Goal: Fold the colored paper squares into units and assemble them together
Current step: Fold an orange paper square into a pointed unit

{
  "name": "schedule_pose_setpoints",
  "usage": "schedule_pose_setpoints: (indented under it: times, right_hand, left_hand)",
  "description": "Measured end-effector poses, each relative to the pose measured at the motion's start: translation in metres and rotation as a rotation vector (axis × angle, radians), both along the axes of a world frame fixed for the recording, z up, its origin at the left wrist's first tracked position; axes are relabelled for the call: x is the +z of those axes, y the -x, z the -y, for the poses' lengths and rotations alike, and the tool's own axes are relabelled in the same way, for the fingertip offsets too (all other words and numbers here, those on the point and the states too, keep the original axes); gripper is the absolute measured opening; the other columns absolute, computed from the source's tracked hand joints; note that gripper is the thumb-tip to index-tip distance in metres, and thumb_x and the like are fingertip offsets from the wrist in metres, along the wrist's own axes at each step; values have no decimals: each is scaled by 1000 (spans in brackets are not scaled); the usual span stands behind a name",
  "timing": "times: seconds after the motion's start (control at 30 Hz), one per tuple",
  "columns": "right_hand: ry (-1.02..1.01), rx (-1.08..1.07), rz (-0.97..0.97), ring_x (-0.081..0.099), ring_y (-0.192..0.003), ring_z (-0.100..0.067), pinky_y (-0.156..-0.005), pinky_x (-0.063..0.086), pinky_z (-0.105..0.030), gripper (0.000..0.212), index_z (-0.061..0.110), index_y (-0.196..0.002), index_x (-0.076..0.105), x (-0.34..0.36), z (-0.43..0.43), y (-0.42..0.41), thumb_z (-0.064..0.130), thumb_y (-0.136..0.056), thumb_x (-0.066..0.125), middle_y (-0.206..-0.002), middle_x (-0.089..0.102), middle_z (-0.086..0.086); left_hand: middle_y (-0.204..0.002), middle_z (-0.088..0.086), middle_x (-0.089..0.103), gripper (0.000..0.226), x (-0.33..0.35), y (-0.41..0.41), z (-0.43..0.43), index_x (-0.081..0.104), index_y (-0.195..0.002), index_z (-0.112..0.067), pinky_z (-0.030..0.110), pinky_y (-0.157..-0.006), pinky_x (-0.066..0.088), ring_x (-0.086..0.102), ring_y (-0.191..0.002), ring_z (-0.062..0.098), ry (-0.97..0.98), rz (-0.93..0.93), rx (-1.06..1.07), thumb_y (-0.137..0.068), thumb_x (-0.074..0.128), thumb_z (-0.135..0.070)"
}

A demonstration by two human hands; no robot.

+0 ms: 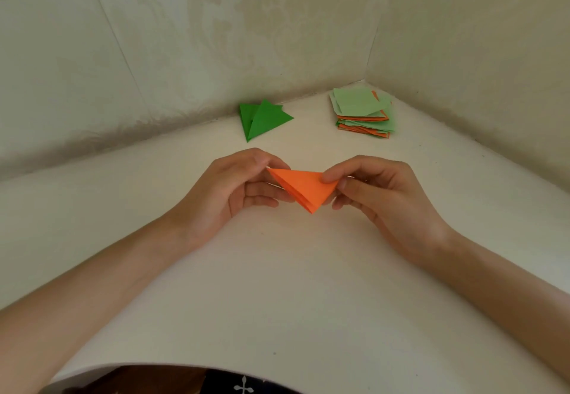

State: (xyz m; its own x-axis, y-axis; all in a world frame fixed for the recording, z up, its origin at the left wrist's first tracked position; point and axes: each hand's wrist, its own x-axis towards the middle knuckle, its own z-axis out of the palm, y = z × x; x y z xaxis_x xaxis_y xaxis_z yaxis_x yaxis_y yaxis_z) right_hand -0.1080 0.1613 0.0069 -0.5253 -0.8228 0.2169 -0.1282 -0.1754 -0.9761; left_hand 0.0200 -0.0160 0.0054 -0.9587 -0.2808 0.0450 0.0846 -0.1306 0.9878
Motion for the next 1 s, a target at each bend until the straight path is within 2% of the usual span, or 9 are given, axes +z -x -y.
schedule_pose_setpoints:
  times: [0.13,0.3,0.37,0.47,0.6,0.67,0.73,0.8,1.0]
  right_hand:
    - [-25,37,-155,63,-77,-8,-70,49,-20,33,11,-92,69,0,0,-5,-13,-82,48,-88,69,2]
    - [-63,77,-67,64,-85,-16,-73,50,-25,26,6,-93,66,-2,0,-3,-1,-78,45,-94,69,-5]
    - [-60,16,26,64,-75,-19,-65,49,-27,13,9,-96,59,-1,1,-3,8,-85,54,-85,68,-6]
    - [-128,-94,-57,56,-58,-13,-53,45,-25,5,6,-94,60,-2,3,-3,10,-91,57,-73,67,-4]
    - [-143,-140,-198,52,-55,-6,-51,43,-21,14,11,-81,67,-2,2,3,4,-90,58,-66,64,6]
    - [-83,-198,-416,52,-62,-5,-57,43,-20,13,18,-85,71,1,-1,11,8,-87,63,-72,63,8]
    - [-16,-214,-889,52,-71,-7,-64,42,-18,13,12,-92,74,4,-6,25,11,-88,62,-82,62,-3]
    - [-3,-176,-1237,51,-74,-14,-65,40,-19,20,5,-93,74,0,-12,37,13,-90,56,-84,62,-10]
    - [-152,42,-1525,57,-77,-30,-62,46,-37,20,7,-92,71,-9,-18,42,5,-87,52,-88,64,-8]
  left_hand:
    - [-78,0,69,42,2,-1,-2,71,-88,-23,22,-67,54,67,-71,14,107,23,-2,-64,76,-57]
    - [-72,-3,70,18,-1,2,-8,65,-87,-11,17,-63,52,63,-66,5,273,58,63,-71,72,-14]
    - [-72,-3,70,15,1,2,-11,64,-86,-10,16,-64,52,63,-66,4,270,48,71,-71,67,-9]
    - [-72,-3,70,13,2,5,-11,64,-86,-9,16,-64,52,63,-66,4,286,40,88,-77,66,0]
    - [-71,-6,70,11,6,13,-13,66,-83,-11,19,-65,52,62,-68,3,334,87,86,-80,68,-2]
    - [-78,-9,70,7,7,16,-12,69,-83,-14,25,-70,52,64,-72,4,600,-38,208,-81,70,-8]
    - [-88,-9,67,6,7,18,-9,72,-88,-16,34,-67,53,65,-78,9,1149,-271,315,-85,67,-19]
    - [-90,-3,66,17,2,19,-8,73,-92,-16,35,-57,52,63,-75,15,1460,-354,269,-88,58,-22]
    - [-103,-3,63,42,-14,8,-4,68,-111,-21,26,-54,50,51,-86,10,1583,-202,-85,-85,36,-16]
